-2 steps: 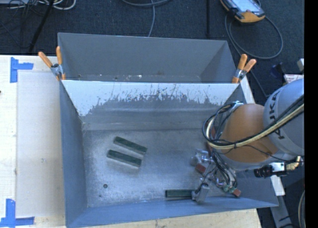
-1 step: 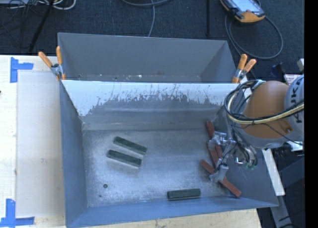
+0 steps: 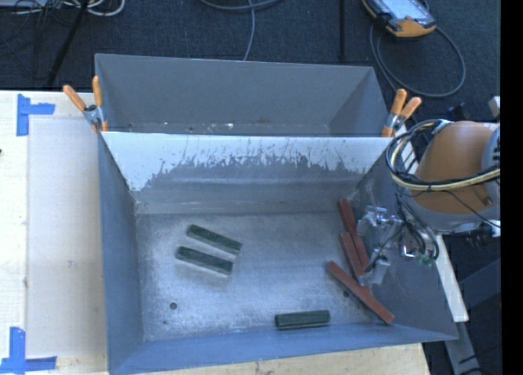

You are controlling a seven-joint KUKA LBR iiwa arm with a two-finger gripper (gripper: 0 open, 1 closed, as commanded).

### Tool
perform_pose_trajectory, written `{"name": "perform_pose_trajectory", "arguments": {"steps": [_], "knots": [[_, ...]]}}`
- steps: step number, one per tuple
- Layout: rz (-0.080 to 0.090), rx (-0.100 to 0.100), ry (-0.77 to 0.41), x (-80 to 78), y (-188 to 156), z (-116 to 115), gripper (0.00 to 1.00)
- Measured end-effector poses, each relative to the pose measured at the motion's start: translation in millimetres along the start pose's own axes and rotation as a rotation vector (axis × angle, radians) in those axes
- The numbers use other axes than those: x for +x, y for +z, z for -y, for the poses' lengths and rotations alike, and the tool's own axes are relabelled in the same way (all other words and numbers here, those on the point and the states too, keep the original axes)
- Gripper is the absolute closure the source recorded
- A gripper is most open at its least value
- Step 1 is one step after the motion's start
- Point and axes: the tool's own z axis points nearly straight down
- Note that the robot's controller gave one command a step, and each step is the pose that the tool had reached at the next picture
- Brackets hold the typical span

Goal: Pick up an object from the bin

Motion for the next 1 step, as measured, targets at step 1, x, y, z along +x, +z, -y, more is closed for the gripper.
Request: {"name": "perform_pose_trajectory", "arguments": {"steps": [1], "knots": [[-0.002, -0.002, -0.209, -18.8, 15.2, -2.8, 0.00]]}}
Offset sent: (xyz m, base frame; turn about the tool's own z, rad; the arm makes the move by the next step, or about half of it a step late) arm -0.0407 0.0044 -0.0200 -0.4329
